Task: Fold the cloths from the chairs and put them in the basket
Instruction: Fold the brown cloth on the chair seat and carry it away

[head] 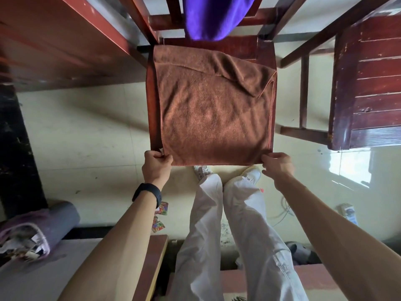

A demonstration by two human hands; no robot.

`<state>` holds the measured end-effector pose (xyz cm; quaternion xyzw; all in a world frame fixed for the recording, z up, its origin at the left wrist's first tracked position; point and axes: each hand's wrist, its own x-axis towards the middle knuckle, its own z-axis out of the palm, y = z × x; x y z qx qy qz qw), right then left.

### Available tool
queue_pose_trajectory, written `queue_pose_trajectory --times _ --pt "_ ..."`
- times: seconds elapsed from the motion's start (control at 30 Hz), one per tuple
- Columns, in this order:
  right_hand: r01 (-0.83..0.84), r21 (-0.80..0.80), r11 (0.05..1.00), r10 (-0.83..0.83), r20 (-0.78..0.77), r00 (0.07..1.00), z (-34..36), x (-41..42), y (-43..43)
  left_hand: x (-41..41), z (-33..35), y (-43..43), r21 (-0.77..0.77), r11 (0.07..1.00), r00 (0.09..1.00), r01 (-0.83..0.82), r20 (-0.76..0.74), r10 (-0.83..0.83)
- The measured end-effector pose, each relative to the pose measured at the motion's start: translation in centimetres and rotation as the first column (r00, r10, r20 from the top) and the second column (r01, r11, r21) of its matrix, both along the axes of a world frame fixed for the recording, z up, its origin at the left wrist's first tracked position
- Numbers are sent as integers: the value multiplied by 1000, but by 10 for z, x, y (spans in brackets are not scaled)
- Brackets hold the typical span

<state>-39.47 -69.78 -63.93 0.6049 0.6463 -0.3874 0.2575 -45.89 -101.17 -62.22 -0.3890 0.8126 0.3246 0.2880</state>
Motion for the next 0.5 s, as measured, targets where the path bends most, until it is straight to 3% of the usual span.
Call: queue_pose_trajectory --times 0.13,0.2,0.3,0.5 --pt "-267 78 961 262 65 963 5 1 4 2 7 -9 109 993 999 -51 22 49" --pt "-319 94 943 317 41 948 10 5 7 0 14 -13 135 986 995 -97 38 93" --pt "-235 9 972 234 -87 968 19 9 13 -4 28 -17 172 972 987 -162 37 158" --pt "-95 25 995 98 -232 968 77 4 17 -12 82 -17 292 921 965 -258 119 233"
